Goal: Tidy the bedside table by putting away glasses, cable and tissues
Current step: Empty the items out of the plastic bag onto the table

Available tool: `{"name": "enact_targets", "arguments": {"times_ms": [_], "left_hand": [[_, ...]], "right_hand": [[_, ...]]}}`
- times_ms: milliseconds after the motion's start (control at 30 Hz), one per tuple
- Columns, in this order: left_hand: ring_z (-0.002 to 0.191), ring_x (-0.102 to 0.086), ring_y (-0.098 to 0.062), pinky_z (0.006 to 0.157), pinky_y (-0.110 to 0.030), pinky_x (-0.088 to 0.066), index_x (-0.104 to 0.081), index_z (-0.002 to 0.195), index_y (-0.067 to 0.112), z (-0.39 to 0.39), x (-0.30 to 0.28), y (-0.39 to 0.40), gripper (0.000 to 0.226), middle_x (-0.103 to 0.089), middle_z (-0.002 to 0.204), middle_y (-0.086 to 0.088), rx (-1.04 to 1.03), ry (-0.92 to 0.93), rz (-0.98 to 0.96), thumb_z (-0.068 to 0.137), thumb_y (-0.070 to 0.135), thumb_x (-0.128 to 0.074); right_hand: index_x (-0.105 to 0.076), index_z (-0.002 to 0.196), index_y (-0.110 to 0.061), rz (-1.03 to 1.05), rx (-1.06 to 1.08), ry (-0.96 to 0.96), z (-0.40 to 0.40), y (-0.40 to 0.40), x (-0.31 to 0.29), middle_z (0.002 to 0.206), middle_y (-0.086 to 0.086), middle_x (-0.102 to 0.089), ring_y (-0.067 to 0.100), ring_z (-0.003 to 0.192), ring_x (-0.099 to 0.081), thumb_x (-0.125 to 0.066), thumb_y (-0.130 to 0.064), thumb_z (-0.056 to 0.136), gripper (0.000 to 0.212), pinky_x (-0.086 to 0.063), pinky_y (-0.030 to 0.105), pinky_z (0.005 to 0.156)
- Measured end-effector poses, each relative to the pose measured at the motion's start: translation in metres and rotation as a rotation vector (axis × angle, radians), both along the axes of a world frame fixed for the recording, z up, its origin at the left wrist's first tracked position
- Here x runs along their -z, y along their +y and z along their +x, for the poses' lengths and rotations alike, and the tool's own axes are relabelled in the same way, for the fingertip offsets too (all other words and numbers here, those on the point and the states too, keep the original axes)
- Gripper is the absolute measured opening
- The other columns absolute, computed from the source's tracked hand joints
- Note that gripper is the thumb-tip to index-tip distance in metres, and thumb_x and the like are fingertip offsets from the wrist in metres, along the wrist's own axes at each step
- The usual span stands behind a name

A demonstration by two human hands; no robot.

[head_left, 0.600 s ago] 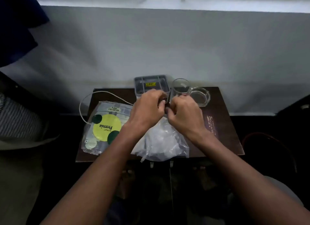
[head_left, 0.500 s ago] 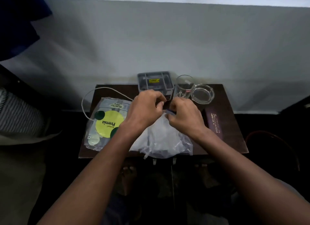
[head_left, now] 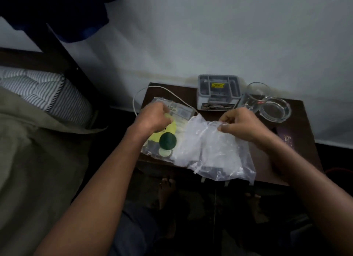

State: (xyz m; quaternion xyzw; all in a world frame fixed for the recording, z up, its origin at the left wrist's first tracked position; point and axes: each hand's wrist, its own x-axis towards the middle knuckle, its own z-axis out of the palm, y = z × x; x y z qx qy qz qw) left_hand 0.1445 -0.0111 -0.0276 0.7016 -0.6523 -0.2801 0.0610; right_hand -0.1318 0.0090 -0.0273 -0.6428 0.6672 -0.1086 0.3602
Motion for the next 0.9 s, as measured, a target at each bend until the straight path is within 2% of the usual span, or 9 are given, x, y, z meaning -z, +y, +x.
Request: {"name": "enact_targets", "arguments": {"times_ms": [67, 200, 333, 467, 600, 667, 733, 833, 900], "left_hand": [[0.120, -0.067, -0.032, 0.098, -0.040, -0.054, -0.068, 0.134, 0.013, 0.022, 0.002, 0.003, 0.052, -0.070, 0.133, -0.012, -0.054, -0.065, 0.052, 0.088, 0.034, -0.084], [0.133, -0.058, -0.040, 0.106, -0.046, -0.051, -0.051, 0.150, 0.004, 0.040, 0.012, 0.008, 0.086, -0.053, 0.149, -0.021, -0.172, -0.068, 0.140, 0.082, 0.041, -0.090], [0.145, -0.043, -0.044, 0.114, -0.051, -0.044, -0.030, 0.158, 0.004, 0.040, 0.019, 0.010, 0.104, -0.038, 0.159, -0.025, -0.214, -0.036, 0.165, 0.081, 0.041, -0.090], [0.143, -0.040, -0.046, 0.111, -0.050, -0.042, -0.028, 0.154, 0.004, 0.033, 0.020, 0.010, 0.084, -0.039, 0.156, -0.029, -0.216, -0.182, 0.093, 0.090, 0.024, -0.078], [0.130, -0.057, -0.046, 0.100, -0.049, -0.048, -0.044, 0.143, 0.004, 0.038, 0.020, 0.007, 0.053, -0.060, 0.140, -0.024, -0.235, -0.148, 0.034, 0.096, 0.015, -0.066], [0.109, -0.069, -0.039, 0.080, -0.041, -0.052, -0.068, 0.113, 0.008, 0.045, 0.019, 0.004, 0.019, -0.073, 0.116, -0.017, -0.220, -0.032, 0.016, 0.096, 0.014, -0.064], [0.093, -0.073, -0.029, 0.071, -0.035, -0.056, -0.076, 0.089, 0.012, 0.050, 0.013, 0.005, 0.014, -0.076, 0.095, -0.008, -0.267, 0.234, 0.058, 0.096, 0.011, -0.064], [0.092, -0.073, -0.025, 0.085, -0.039, -0.058, -0.080, 0.098, 0.015, 0.056, 0.001, 0.011, 0.023, -0.080, 0.099, -0.009, -0.345, 0.642, 0.165, 0.099, 0.007, -0.058], [0.096, -0.074, -0.033, 0.090, -0.043, -0.058, -0.080, 0.103, 0.011, 0.059, -0.002, 0.014, 0.022, -0.080, 0.100, -0.009, -0.342, 0.851, 0.219, 0.098, 0.012, -0.058]], "right_hand": [[-0.077, 0.087, -0.009, 0.079, 0.019, -0.178, -0.002, 0.000, -0.009, 0.080, 0.001, -0.074, 0.012, 0.072, -0.065, -0.073, -0.007, 0.092, 0.007, -0.050, 0.024, 0.065], [-0.060, 0.075, -0.008, 0.097, 0.243, -0.481, 0.013, -0.001, -0.008, 0.070, 0.009, -0.068, 0.019, 0.058, -0.061, -0.054, 0.006, 0.085, 0.018, -0.047, 0.023, 0.050], [-0.062, 0.081, -0.011, 0.202, 0.423, -0.636, 0.040, -0.002, 0.008, 0.084, 0.008, -0.073, 0.025, 0.072, -0.072, -0.053, 0.010, 0.085, 0.023, -0.054, 0.038, 0.071], [-0.069, 0.101, -0.006, 0.315, 0.453, -0.658, 0.067, 0.000, 0.028, 0.115, 0.019, -0.076, 0.030, 0.096, -0.076, -0.053, 0.012, 0.096, 0.024, -0.058, 0.043, 0.079], [-0.072, 0.112, 0.000, 0.369, 0.493, -0.627, 0.081, 0.001, 0.040, 0.123, 0.025, -0.075, 0.037, 0.111, -0.071, -0.052, 0.011, 0.098, 0.027, -0.053, 0.047, 0.089], [-0.071, 0.115, 0.002, 0.391, 0.541, -0.656, 0.084, 0.000, 0.043, 0.125, 0.025, -0.074, 0.041, 0.118, -0.071, -0.053, 0.012, 0.097, 0.027, -0.052, 0.045, 0.082], [-0.069, 0.121, 0.005, 0.403, 0.592, -0.728, 0.085, -0.001, 0.040, 0.127, 0.023, -0.073, 0.040, 0.112, -0.074, -0.055, 0.012, 0.096, 0.029, -0.056, 0.039, 0.072], [-0.068, 0.122, 0.002, 0.394, 0.615, -0.898, 0.088, 0.004, 0.029, 0.120, 0.014, -0.075, 0.023, 0.082, -0.078, -0.060, 0.009, 0.095, 0.029, -0.060, 0.030, 0.058], [-0.071, 0.116, -0.002, 0.374, 0.610, -0.965, 0.090, 0.009, 0.025, 0.114, 0.011, -0.076, 0.023, 0.088, -0.075, -0.067, 0.005, 0.090, 0.027, -0.064, 0.033, 0.067]]}}
